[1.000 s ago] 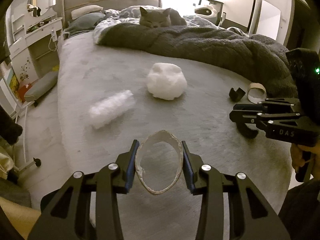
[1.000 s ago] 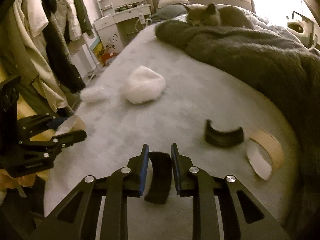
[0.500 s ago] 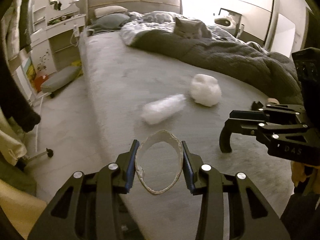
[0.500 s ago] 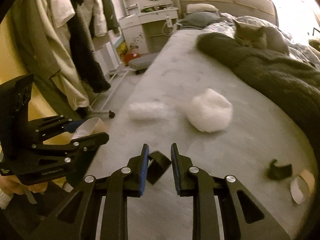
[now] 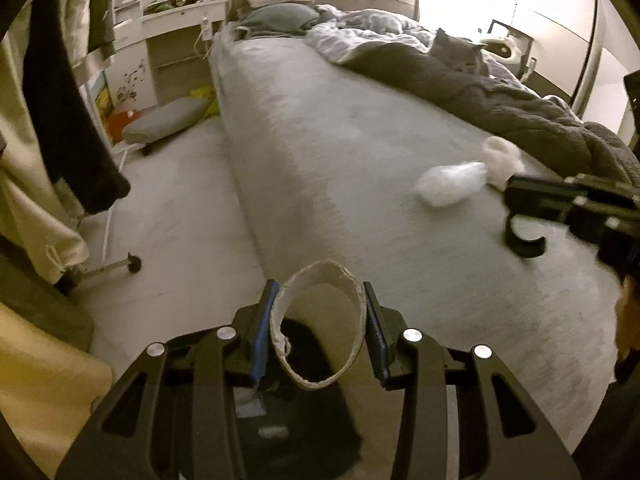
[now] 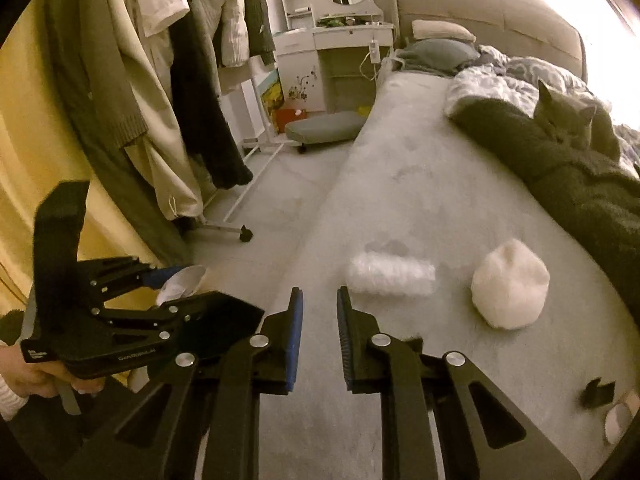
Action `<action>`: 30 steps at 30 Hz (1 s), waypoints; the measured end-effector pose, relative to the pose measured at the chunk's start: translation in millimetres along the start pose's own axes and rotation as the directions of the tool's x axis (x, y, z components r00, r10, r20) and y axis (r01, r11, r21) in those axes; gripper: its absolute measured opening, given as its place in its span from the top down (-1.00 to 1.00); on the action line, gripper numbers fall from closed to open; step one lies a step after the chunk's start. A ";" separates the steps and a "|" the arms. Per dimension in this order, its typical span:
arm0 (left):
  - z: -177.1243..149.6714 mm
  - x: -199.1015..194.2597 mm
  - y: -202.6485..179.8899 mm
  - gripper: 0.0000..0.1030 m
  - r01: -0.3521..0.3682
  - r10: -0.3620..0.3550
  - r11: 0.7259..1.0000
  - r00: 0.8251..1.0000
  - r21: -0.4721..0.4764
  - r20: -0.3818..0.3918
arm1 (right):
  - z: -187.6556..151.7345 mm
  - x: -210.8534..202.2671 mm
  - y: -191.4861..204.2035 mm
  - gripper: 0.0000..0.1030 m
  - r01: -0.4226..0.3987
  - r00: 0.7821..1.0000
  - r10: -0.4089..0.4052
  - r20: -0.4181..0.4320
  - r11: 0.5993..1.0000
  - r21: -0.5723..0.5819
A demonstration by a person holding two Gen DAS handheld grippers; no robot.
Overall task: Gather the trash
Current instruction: 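Carry the white tape roll over the black bin and open the left tool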
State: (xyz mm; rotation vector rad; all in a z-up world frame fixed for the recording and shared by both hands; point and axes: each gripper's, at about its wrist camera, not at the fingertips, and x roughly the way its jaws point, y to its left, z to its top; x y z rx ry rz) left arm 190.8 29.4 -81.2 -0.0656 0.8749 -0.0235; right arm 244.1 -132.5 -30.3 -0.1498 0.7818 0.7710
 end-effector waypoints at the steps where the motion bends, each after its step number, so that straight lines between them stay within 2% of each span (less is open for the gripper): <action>1: -1.1 0.4 5.5 0.16 -0.004 0.004 1.000 1.000 -0.008 -0.005 | 1.5 -1.6 -1.8 0.67 -0.004 1.000 0.004 0.005 1.000 0.006; 3: -3.9 0.3 16.3 0.16 -0.010 0.009 1.000 1.000 -0.024 -0.015 | 4.1 -5.0 -8.2 0.66 -0.012 1.000 0.011 0.011 1.000 0.025; 4: -4.4 -0.3 19.3 0.16 -0.012 0.011 1.000 1.000 -0.029 -0.017 | 4.4 -8.7 -12.1 0.57 -0.001 1.000 0.000 0.023 0.999 0.033; 5: -5.2 -1.3 22.2 0.16 -0.015 0.014 0.999 1.000 -0.035 -0.019 | 3.9 -10.4 -14.0 0.39 0.011 1.000 -0.012 0.025 0.999 0.035; 6: -6.4 -2.1 27.5 0.16 -0.019 0.018 0.999 1.000 -0.043 -0.021 | 2.7 -12.9 -16.0 -0.11 0.030 0.999 -0.031 0.028 0.999 0.032; 7: -7.0 -2.3 31.2 0.16 -0.022 0.021 0.999 1.000 -0.048 -0.022 | 0.5 -16.8 -19.1 -0.23 0.057 0.997 -0.058 0.041 0.998 0.028; 12: -14.1 5.1 50.7 0.16 -0.039 0.032 0.994 0.997 -0.098 -0.076 | -15.5 -12.4 -36.6 -0.22 0.099 0.995 -0.098 -0.011 0.994 0.038; 18: -27.4 22.2 63.3 0.15 -0.049 0.023 0.989 0.983 -0.139 -0.184 | -24.1 14.5 -37.3 0.03 0.082 0.992 -0.081 -0.094 0.997 0.010; 20: -33.8 28.9 65.9 0.15 -0.056 0.022 0.988 0.973 -0.143 -0.230 | -22.6 22.8 -34.2 0.15 0.098 0.990 -0.098 -0.104 0.995 -0.014; 22: -41.3 34.3 70.6 0.15 -0.061 0.016 0.985 0.963 -0.161 -0.268 | -24.3 31.9 -35.5 0.42 0.112 0.985 -0.114 -0.133 0.994 -0.020; 24: -46.5 38.1 74.1 0.15 -0.064 0.012 0.983 0.957 -0.171 -0.290 | -28.3 38.4 -37.7 0.56 0.121 0.979 -0.122 -0.162 0.993 -0.017; 27: -55.3 41.8 80.7 0.15 -0.076 0.016 0.981 0.948 -0.179 -0.316 | -23.9 34.3 -33.1 0.58 0.129 0.982 -0.131 -0.140 0.991 -0.020; 30: -64.5 45.6 85.2 0.15 -0.088 0.021 0.980 0.940 -0.180 -0.341 | -15.7 27.0 -21.1 0.59 0.096 0.990 -0.098 -0.103 0.995 -0.021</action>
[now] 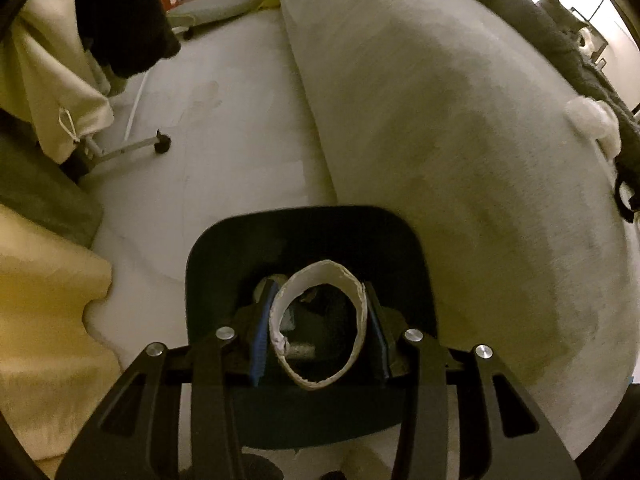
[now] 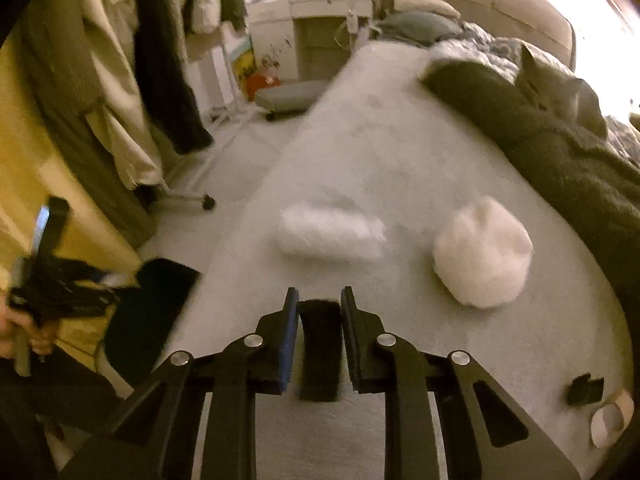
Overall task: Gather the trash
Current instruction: 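Carry the white tape roll over the black bin and open the left tool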
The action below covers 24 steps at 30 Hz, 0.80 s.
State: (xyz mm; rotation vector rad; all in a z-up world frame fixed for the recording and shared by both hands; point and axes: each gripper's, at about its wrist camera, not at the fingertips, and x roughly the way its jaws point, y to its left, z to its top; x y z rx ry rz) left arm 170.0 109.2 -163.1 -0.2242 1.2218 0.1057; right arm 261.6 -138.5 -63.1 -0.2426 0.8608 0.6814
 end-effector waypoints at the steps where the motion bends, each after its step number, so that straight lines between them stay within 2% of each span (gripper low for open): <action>1: -2.1 2.3 1.7 0.15 -0.002 0.002 1.000 1.000 -0.002 -0.008 | 3.0 -2.5 6.5 0.59 -0.016 1.000 0.016 0.010 1.000 -0.009; 6: -15.1 17.9 14.3 0.15 -0.002 0.001 1.000 0.997 -0.012 -0.077 | 18.1 -4.5 44.9 0.59 -0.102 0.994 0.104 0.042 0.994 -0.049; 12: -32.2 40.1 28.6 0.14 0.028 -0.035 0.999 0.985 -0.041 -0.170 | 31.7 9.6 91.3 0.59 -0.215 0.976 0.218 0.028 0.973 -0.087; 14: -37.6 44.7 32.1 0.14 0.029 -0.037 0.999 0.981 -0.044 -0.192 | 33.9 14.1 108.8 0.68 -0.218 0.975 0.222 0.016 0.968 -0.127; 17: -43.9 48.1 36.0 0.14 0.036 -0.046 0.998 0.977 -0.051 -0.209 | 37.0 16.0 122.8 0.70 -0.235 0.971 0.239 0.009 0.960 -0.153; 21: -47.2 49.6 42.5 0.14 0.036 -0.046 0.998 0.975 -0.052 -0.219 | 40.8 6.0 115.8 0.69 -0.243 0.968 0.250 0.022 0.956 -0.163; 23: -46.8 51.9 47.0 0.14 0.037 -0.048 0.998 0.974 -0.054 -0.222 | 37.2 -0.2 105.7 0.43 -0.183 0.981 0.192 0.039 0.969 -0.166; 24: -48.2 52.4 48.7 0.14 0.038 -0.050 0.998 0.973 -0.058 -0.226 | 33.1 -2.3 101.1 -0.01 -0.164 0.984 0.174 0.044 0.972 -0.169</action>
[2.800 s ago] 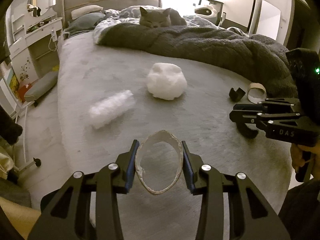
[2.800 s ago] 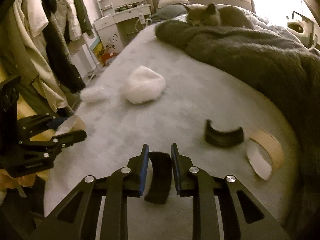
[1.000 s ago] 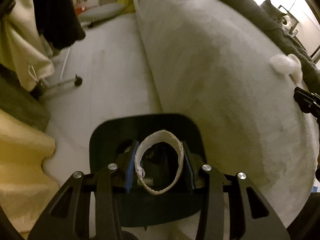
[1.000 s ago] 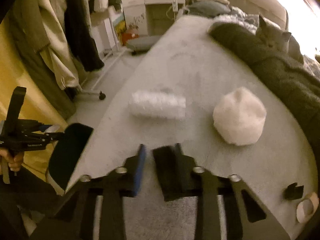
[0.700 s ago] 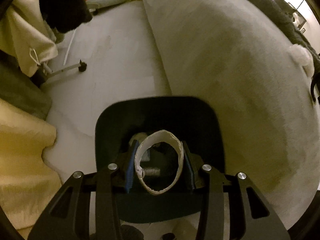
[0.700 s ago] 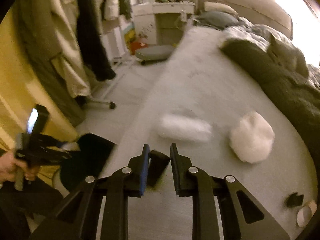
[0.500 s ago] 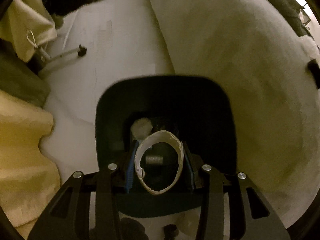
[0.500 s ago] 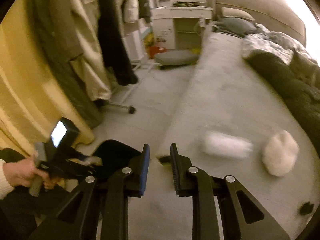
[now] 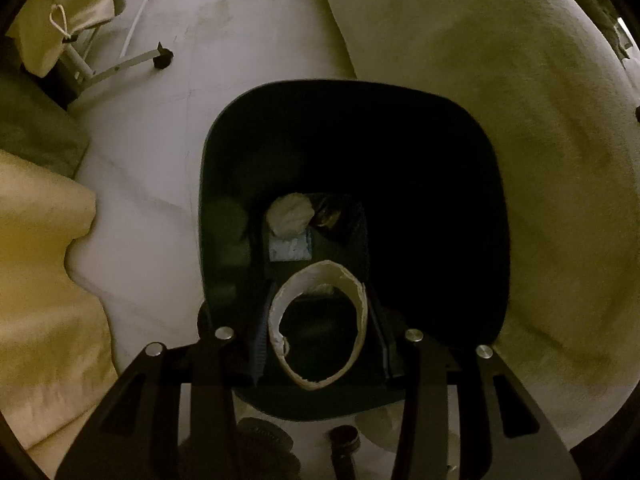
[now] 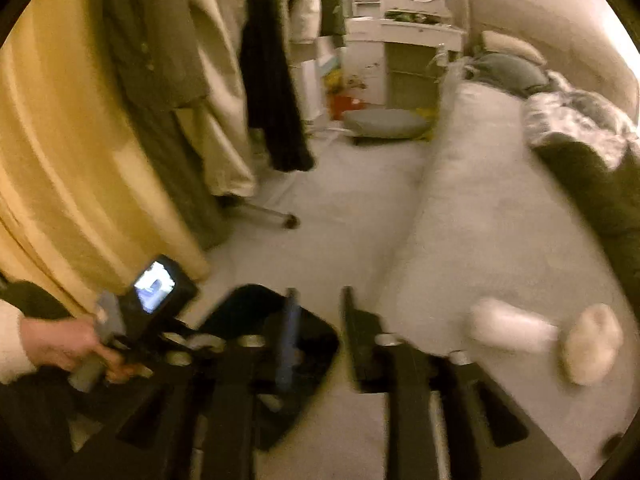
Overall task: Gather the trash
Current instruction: 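Carry the white tape roll over the black bin and open the left tool, then lower the black curved piece into the bin and open the right tool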
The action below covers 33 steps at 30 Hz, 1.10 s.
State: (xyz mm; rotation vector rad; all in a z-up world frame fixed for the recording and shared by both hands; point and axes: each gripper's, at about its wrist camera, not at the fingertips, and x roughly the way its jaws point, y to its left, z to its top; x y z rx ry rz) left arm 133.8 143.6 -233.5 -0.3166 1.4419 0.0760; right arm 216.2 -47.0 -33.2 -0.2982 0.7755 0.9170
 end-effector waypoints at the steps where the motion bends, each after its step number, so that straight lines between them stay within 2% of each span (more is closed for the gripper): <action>1: 1.5 1.0 1.5 0.14 0.002 -0.002 1.000 1.000 -0.003 -0.003 | -3.2 -3.9 -6.1 -0.17 0.035 0.999 -0.035 0.006 0.999 0.001; 5: 0.7 4.4 2.6 0.14 0.015 -0.015 1.000 1.000 -0.003 -0.021 | -8.8 -1.4 -20.5 -0.17 0.078 0.997 -0.078 -0.021 0.997 0.008; 9: -0.7 9.2 2.2 0.13 0.022 -0.022 1.000 0.999 0.003 -0.042 | -13.1 12.7 -18.3 -0.17 0.111 0.991 -0.114 -0.073 0.993 -0.045; 12: 0.3 10.6 3.0 -0.25 0.026 -0.026 1.000 0.998 -0.004 -0.051 | -18.7 30.0 -13.8 -0.16 0.160 0.975 -0.173 -0.137 0.982 -0.105; 16: 1.4 8.1 4.6 -0.36 0.030 -0.031 1.000 0.998 -0.006 -0.049 | -21.7 41.0 -14.6 -0.11 0.186 0.966 -0.203 -0.161 0.976 -0.113; 18: 2.2 6.0 6.2 -0.38 0.031 -0.031 0.999 0.999 -0.006 -0.044 | -24.0 45.6 -17.7 0.05 0.201 0.961 -0.216 -0.172 0.975 -0.100; 21: 2.0 2.1 7.9 -0.42 0.043 -0.043 0.999 0.999 -0.014 -0.029 | -28.3 52.7 -22.8 0.28 0.203 0.956 -0.215 -0.198 0.976 -0.079; 27: 2.7 -17.4 8.1 -0.46 0.048 -0.048 0.999 0.998 -0.012 0.028 | -28.0 56.7 -23.6 0.33 0.220 0.950 -0.233 -0.207 0.972 -0.082; 33: 4.3 -39.6 14.1 -0.48 0.067 -0.065 0.997 0.994 -0.024 0.086 | -21.5 55.9 -12.5 0.34 0.185 0.965 -0.193 -0.176 0.981 -0.059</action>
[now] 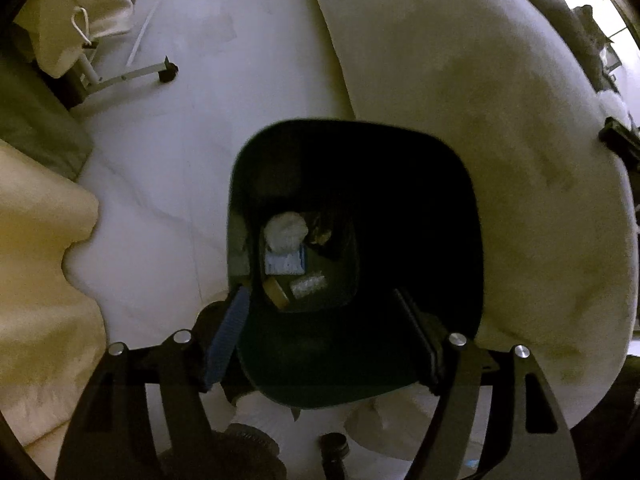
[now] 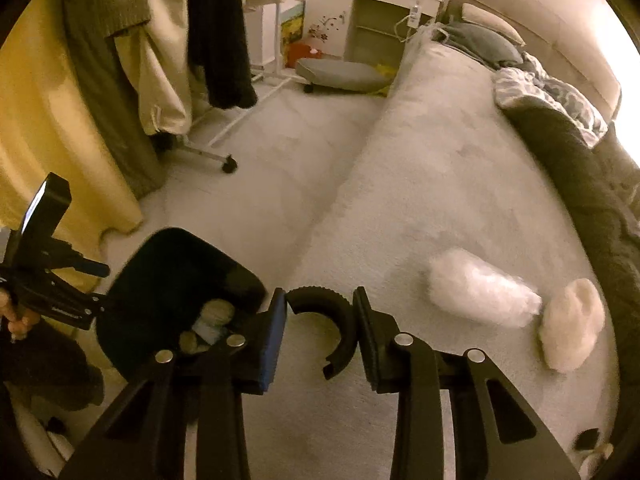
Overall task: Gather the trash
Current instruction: 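Lower the black curved piece into the bin and open the right tool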
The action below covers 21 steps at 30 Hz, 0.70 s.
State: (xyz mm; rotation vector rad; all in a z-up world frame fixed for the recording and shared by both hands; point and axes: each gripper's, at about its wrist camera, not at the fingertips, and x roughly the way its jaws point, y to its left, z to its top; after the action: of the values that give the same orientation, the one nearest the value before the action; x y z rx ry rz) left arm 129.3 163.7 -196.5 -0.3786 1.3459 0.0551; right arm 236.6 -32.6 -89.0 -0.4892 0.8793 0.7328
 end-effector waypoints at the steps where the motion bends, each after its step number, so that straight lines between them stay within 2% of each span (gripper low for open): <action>1: 0.7 -2.4 0.7 -0.51 0.001 -0.001 1.000 1.000 0.000 0.007 | 2.5 0.3 4.9 0.34 -0.008 1.000 0.008 0.005 1.000 -0.009; 6: 1.1 -16.4 9.8 -0.54 0.026 -0.025 1.000 0.998 -0.007 0.051 | 15.6 2.7 34.6 0.34 -0.097 0.995 0.097 0.028 0.995 -0.021; 9: -0.4 -22.0 16.6 -0.55 0.011 -0.011 1.000 0.997 0.000 0.078 | 19.9 11.6 51.6 0.34 -0.148 0.989 0.148 0.013 0.989 -0.023; 17: -3.0 -37.7 37.8 -0.55 -0.002 0.005 1.000 0.993 -0.023 0.120 | 24.4 50.6 93.4 0.34 -0.262 0.962 0.261 -0.079 0.965 -0.001; 21: -4.7 -53.2 45.0 -0.52 -0.028 0.032 0.999 0.984 -0.022 0.175 | 17.4 68.7 106.3 0.34 -0.295 0.945 0.297 -0.136 0.955 0.034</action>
State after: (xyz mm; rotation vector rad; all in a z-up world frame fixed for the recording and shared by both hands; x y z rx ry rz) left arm 101.1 213.9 -157.0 -0.3616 1.1777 0.1240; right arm 195.4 74.3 -145.7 -0.4037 1.1039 0.9756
